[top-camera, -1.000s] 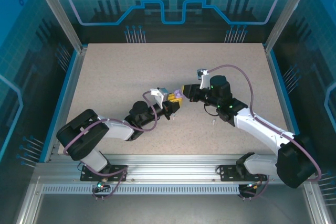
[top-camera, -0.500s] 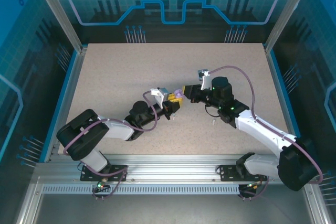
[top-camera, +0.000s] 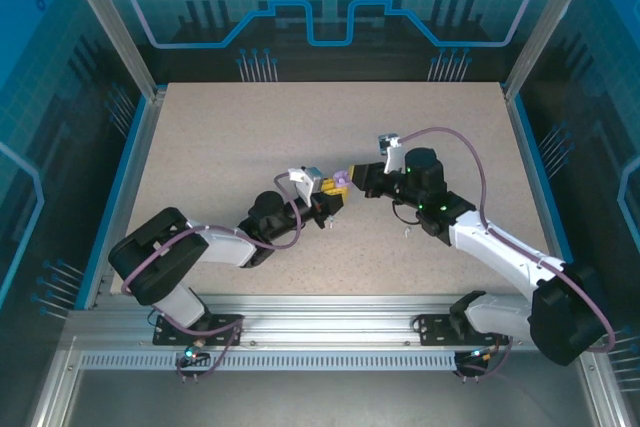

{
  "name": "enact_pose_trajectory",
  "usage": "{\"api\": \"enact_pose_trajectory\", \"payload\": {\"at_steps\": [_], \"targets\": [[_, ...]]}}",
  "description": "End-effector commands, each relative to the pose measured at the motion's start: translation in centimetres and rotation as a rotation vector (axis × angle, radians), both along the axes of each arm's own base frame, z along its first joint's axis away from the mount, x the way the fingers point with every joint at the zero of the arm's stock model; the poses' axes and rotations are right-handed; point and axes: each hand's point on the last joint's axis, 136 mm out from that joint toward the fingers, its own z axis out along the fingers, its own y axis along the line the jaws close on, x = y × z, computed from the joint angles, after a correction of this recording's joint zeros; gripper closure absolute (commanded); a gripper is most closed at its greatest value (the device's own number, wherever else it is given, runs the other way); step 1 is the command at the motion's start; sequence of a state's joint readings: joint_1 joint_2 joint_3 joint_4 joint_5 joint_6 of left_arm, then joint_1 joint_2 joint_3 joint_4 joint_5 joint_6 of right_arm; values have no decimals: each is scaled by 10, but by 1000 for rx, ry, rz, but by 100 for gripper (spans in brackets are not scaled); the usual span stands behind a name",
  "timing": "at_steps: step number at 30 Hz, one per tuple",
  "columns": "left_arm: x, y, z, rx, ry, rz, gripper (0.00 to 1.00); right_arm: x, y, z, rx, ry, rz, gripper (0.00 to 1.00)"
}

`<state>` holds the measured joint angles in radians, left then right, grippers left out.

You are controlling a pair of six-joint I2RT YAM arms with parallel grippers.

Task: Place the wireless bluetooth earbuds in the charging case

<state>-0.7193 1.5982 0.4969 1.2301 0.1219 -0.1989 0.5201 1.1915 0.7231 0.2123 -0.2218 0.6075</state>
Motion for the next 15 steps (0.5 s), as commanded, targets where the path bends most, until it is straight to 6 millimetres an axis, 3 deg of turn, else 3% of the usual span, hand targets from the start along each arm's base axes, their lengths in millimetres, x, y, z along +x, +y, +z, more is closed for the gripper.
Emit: {"api": "enact_pose_trajectory", "payload": {"at_steps": [1,15], "targets": [[8,4,80,-162,-218,40,78,-30,4,-49,-68,155,107,84],[1,-3,86,-163,-238,-16,78,-31,-1,-54,-81,153,130,84]]}}
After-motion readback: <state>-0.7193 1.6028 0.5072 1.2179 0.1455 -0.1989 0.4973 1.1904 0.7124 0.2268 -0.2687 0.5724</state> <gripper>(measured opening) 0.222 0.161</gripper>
